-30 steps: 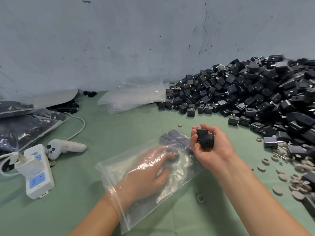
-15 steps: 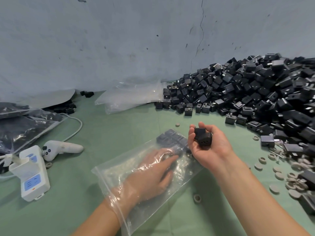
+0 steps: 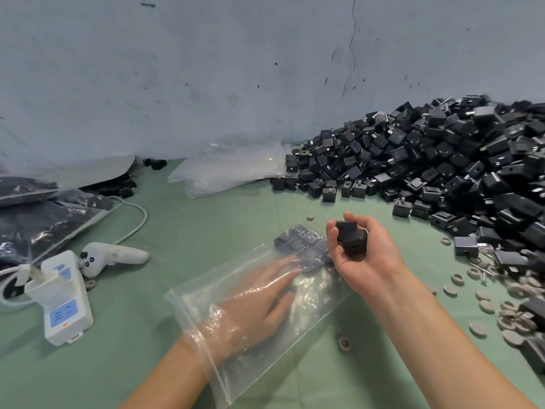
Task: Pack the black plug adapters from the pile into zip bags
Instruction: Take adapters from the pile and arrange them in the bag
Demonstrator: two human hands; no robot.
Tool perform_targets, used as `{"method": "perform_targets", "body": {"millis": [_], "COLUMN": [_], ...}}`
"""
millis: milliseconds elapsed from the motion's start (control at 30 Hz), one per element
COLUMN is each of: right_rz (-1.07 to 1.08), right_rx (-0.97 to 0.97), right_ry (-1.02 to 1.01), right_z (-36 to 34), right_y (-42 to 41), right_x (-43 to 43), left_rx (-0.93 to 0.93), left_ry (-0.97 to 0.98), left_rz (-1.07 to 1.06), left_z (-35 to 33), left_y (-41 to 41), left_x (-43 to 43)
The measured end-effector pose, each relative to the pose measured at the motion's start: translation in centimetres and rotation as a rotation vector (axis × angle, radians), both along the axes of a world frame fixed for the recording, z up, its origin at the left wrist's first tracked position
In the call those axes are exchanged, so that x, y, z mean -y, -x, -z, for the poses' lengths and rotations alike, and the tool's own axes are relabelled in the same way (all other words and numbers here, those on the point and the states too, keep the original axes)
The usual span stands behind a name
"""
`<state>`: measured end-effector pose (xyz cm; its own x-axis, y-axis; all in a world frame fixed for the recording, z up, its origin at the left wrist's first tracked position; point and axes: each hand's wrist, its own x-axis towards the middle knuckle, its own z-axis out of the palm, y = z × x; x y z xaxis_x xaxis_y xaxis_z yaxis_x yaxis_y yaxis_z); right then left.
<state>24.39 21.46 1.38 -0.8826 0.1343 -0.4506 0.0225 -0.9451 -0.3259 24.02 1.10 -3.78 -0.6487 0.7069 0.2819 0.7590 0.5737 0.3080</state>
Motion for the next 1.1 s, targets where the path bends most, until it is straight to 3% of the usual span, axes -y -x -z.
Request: {"method": "perform_targets", "body": {"millis": [133,267,433,567,700,867,1100], "right_rz": [-0.03,-0.163,-0.283,-0.373,-0.471,-0.544,-0.534], "right_rx": [0.011,-0.044,-0.15,-0.244,-0.429,-0.567,-0.684], "right_ry": [-0.079,-0.128,-0.432,-0.64,-0.803,-0.953,-1.195], "right_z": [-0.2,-0.3,0.3,0.4,0.5,0.3,-0.2], "right_y": [-0.2,-0.8,-1.0,-1.4,-2.2,-2.7,-3.7], "right_x": [0.8,1.8,3.6,5.7,7.8,8.3,8.6], "left_rx": [-0.019,0.174,-0.048,-0.003,0.038,-0.165,0.399], "left_ry": [-0.104,-0.21,-0.631,-0.839,-0.794,-0.696,-0.744], "left_rz": [-0.089,-0.386,-0.666,-0.556,-0.45,-0.47,-0.313], "left_z": [-0.2,-1.4,-3.7,-5.9,-7.0,-8.3,-7.1], "left_y": [-0.6,-0.7,-1.8,-3.5,-5.0,-5.4,-5.1], "left_x": [3.6,8.1,10.1,8.0,6.0,6.4,7.1]}}
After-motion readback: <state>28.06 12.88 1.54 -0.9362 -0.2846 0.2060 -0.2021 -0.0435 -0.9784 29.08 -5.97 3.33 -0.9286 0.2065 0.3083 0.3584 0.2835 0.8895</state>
